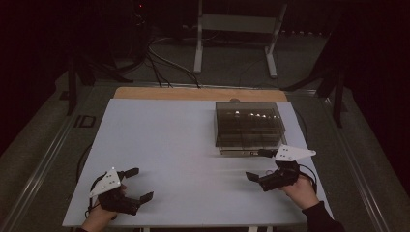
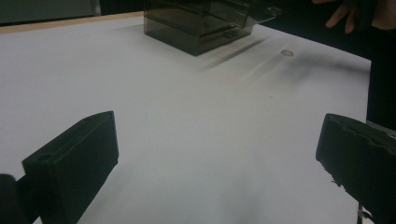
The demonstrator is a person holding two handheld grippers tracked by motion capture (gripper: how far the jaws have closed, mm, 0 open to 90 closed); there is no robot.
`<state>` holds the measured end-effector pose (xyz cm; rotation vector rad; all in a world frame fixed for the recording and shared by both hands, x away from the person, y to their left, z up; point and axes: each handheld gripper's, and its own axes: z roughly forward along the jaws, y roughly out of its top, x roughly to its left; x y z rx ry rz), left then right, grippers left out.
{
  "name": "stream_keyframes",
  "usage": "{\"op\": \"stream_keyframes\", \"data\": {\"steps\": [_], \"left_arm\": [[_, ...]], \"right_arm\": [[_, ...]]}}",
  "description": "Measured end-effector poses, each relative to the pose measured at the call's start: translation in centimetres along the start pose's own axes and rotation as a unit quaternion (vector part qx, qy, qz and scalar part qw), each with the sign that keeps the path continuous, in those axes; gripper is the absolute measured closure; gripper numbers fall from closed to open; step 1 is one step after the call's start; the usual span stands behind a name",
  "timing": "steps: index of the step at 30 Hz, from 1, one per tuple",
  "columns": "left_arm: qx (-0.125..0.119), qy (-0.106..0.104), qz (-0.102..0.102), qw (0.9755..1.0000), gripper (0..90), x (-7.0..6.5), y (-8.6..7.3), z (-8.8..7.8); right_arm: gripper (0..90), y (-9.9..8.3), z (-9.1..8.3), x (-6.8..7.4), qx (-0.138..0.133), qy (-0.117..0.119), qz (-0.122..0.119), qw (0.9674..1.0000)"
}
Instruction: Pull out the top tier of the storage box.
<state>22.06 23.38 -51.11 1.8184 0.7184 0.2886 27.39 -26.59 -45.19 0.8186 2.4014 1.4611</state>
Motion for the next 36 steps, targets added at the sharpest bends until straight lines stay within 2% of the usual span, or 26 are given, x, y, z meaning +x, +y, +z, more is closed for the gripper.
{"op": "stream_keyframes", "data": {"steps": [6, 8, 9, 11, 18, 24, 27, 30, 32, 36], "left_arm": [[0.001, 0.000, 0.002, 1.0000, 0.0, 0.0, 0.0, 0.0], [0.003, 0.000, 0.003, 1.0000, 0.0, 0.0, 0.0, 0.0], [0.002, 0.000, 0.001, 1.0000, 0.0, 0.0, 0.0, 0.0], [0.000, -0.001, 0.000, 1.0000, 0.0, 0.0, 0.0, 0.0], [0.004, -0.002, 0.001, 1.0000, 0.0, 0.1, 0.0, 0.1], [0.001, 0.001, -0.003, 1.0000, 0.0, 0.3, 0.0, 0.0], [0.000, 0.000, -0.007, 1.0000, 0.0, 0.4, 0.0, 0.1], [0.003, -0.002, -0.008, 1.0000, 0.0, 0.6, -0.1, 0.3], [0.001, -0.002, -0.009, 1.0000, 0.0, 0.6, -0.1, 0.3], [0.001, -0.002, -0.009, 1.0000, 0.0, 0.6, 0.0, 0.3]], "right_arm": [[3.1, -1.9, 0.6, 0.4, 0.003, -0.019, 0.026, 0.9995], [3.1, -2.4, 0.7, 0.6, 0.022, -0.041, 0.017, 0.9988], [3.1, -2.7, 0.8, 0.7, 0.024, -0.050, 0.021, 0.9983], [3.1, -3.2, 0.8, 0.7, 0.022, -0.054, 0.031, 0.9978], [3.1, -4.7, 0.4, 0.6, 0.017, -0.094, 0.034, 0.9949], [3.1, -5.8, 0.1, 0.5, 0.020, -0.110, 0.040, 0.9929], [3.1, -6.3, -0.1, 0.5, 0.019, -0.108, 0.046, 0.9928], [3.1, -6.6, 0.0, 0.2, 0.020, -0.122, 0.048, 0.9912], [3.1, -6.6, 0.2, 0.0, 0.015, -0.121, 0.061, 0.9907], [3.1, -6.6, 0.5, 0.1, 0.032, -0.145, 0.083, 0.9854]]}}
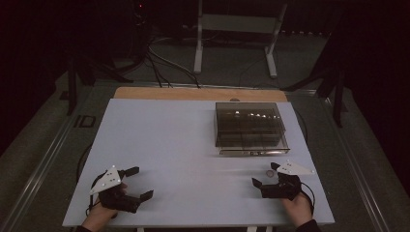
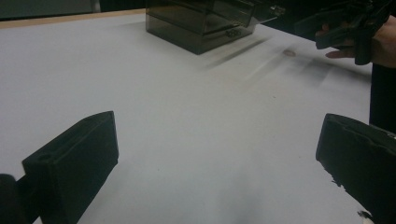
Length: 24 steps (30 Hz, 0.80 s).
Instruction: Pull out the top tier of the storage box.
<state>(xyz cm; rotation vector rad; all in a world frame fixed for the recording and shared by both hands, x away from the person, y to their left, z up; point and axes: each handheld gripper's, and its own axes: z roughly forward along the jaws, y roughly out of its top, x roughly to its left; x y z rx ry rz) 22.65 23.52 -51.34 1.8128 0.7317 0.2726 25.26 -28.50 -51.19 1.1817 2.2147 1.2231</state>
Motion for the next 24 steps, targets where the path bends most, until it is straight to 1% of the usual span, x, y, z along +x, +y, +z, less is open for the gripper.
{"op": "stream_keyframes", "data": {"steps": [1, 3, 7, 10, 12, 15, 16, 21, 24], "left_arm": [[0.001, 0.000, 0.000, 1.0000, 0.0, 0.01, 0.01, 0.03], [0.001, -0.002, 0.001, 1.0000, 0.0, -0.01, 0.05, 0.13], [0.004, -0.005, 0.005, 1.0000, 0.0, -0.16, 0.08, 0.28], [0.006, -0.003, 0.009, 0.9999, 0.0, -0.32, 0.06, 0.15], [0.005, -0.001, 0.010, 0.9999, 0.0, -0.43, 0.04, -0.01], [0.004, 0.000, 0.010, 0.9999, 0.0, -0.42, 0.03, -0.12], [0.003, -0.002, 0.009, 1.0000, 0.0, -0.38, 0.03, -0.12], [0.004, -0.003, 0.009, 0.9999, 0.0, -0.35, 0.02, -0.07], [0.003, -0.002, 0.007, 1.0000, 0.0, -0.36, 0.01, -0.13]], "right_arm": [[3.2, -0.01, -0.01, 0.03, 0.004, -0.007, 0.001, 1.0000], [3.2, -0.05, -0.09, 0.04, 0.001, -0.012, -0.002, 0.9999], [3.2, -0.18, -0.09, 0.03, 0.004, -0.011, -0.007, 0.9999], [3.3, -0.13, -0.12, 0.10, 0.003, -0.007, -0.008, 0.9999], [3.3, -0.10, -0.19, 0.21, 0.006, -0.009, -0.015, 0.9998], [3.3, -0.04, -0.25, 0.30, 0.007, -0.013, -0.018, 0.9997], [3.2, 0.00, -0.27, 0.30, 0.005, -0.011, -0.014, 0.9998], [3.3, 0.04, -0.22, 0.19, 0.007, -0.009, -0.015, 0.9998], [3.3, 0.03, -0.18, 0.10, 0.010, -0.007, -0.020, 0.9997]]}}
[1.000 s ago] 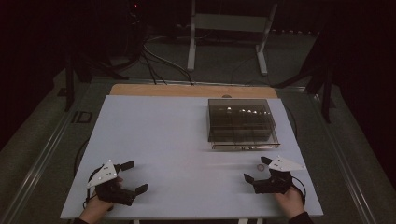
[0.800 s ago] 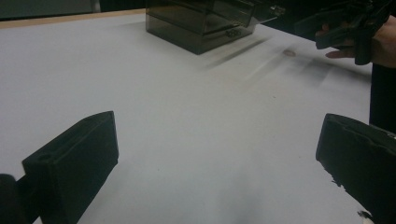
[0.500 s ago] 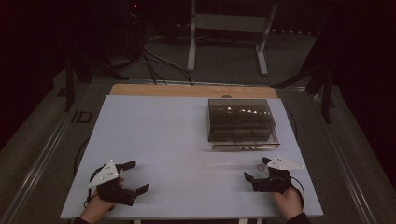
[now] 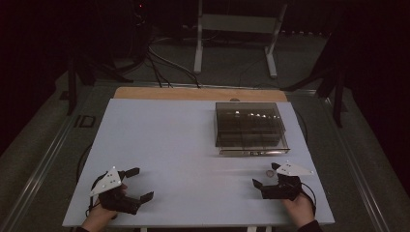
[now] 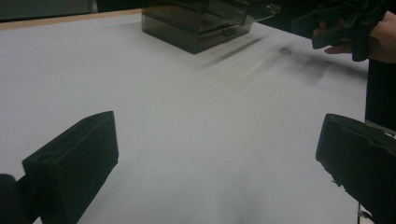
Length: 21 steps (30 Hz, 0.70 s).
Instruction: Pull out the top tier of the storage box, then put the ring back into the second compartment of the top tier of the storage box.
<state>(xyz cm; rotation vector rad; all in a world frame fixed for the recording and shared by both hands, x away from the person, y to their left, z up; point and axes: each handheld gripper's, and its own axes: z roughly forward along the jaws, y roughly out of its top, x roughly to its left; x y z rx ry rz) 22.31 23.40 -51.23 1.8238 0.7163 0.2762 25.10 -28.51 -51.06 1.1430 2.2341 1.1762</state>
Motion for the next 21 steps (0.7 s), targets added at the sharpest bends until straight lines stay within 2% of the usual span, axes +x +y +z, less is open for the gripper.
{"op": "stream_keyframes", "data": {"steps": [9, 11, 17, 21], "left_arm": [[0.001, -0.001, 0.001, 1.0000, 0.0, 0.0, 0.1, 0.1], [0.000, -0.001, 0.000, 1.0000, 0.0, 0.0, 0.0, 0.0], [0.000, -0.002, 0.001, 1.0000, 0.0, 0.0, 0.0, 0.0], [-0.001, -0.002, 0.000, 1.0000, 0.0, 0.0, 0.0, 0.0]], "right_arm": [[3.3, 0.3, -0.3, 0.1, 0.002, 0.009, -0.012, 0.9999], [3.3, 0.5, -0.5, 0.2, -0.002, 0.019, -0.018, 0.9997], [3.3, 1.3, -1.4, 0.6, -0.027, 0.031, -0.035, 0.9986], [3.3, 1.8, -1.9, 0.7, -0.042, 0.028, -0.038, 0.9980]]}}
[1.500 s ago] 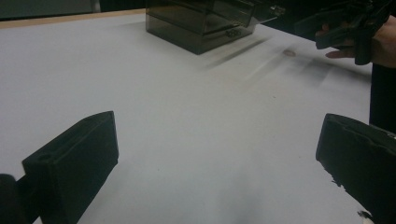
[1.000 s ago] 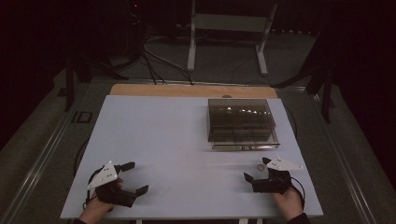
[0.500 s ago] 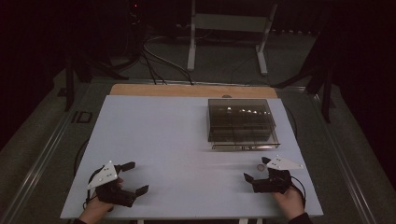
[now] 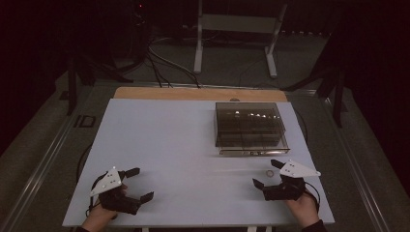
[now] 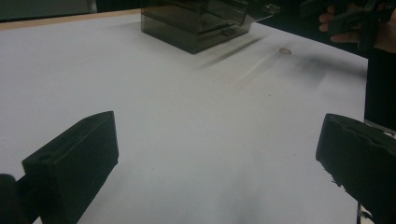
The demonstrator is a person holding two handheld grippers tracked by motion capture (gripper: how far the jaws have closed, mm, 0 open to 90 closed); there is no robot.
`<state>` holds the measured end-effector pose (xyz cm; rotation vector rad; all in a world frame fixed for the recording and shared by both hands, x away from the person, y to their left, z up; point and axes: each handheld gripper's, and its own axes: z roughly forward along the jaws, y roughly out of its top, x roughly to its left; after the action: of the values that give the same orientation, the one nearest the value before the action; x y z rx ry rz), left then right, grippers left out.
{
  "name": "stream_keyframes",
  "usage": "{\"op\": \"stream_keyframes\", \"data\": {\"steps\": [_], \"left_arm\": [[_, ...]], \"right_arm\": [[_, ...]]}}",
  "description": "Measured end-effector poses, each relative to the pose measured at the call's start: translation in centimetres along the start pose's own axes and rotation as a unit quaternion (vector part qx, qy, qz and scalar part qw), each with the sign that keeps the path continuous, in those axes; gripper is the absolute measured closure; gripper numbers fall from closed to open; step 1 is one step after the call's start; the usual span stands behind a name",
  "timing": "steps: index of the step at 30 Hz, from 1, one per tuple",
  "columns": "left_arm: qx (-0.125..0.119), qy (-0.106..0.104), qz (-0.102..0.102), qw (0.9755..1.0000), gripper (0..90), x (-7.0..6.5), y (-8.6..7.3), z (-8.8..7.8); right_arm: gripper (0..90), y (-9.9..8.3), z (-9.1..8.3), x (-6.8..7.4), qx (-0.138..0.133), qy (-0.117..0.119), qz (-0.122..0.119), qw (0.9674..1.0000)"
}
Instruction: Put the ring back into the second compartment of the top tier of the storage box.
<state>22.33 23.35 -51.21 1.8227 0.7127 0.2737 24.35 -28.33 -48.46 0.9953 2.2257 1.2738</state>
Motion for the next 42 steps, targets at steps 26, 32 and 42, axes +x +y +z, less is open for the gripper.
{"op": "stream_keyframes", "data": {"steps": [26, 32, 42], "left_arm": [[-0.001, 0.014, 0.025, 0.9996, 0.0, -0.2, -0.1, 0.2], [0.000, 0.012, 0.020, 0.9997, 0.0, -0.2, -0.1, 0.2], [-0.002, 0.008, 0.016, 0.9998, 0.0, -0.1, -0.1, 0.1]], "right_arm": [[3.4, 0.9, -0.9, -1.8, -0.017, -0.071, 0.048, 0.9962], [3.4, 0.5, -0.9, -2.5, -0.012, -0.083, 0.054, 0.9950], [3.4, -0.2, -0.3, -3.2, 0.038, -0.087, 0.072, 0.9929]]}}
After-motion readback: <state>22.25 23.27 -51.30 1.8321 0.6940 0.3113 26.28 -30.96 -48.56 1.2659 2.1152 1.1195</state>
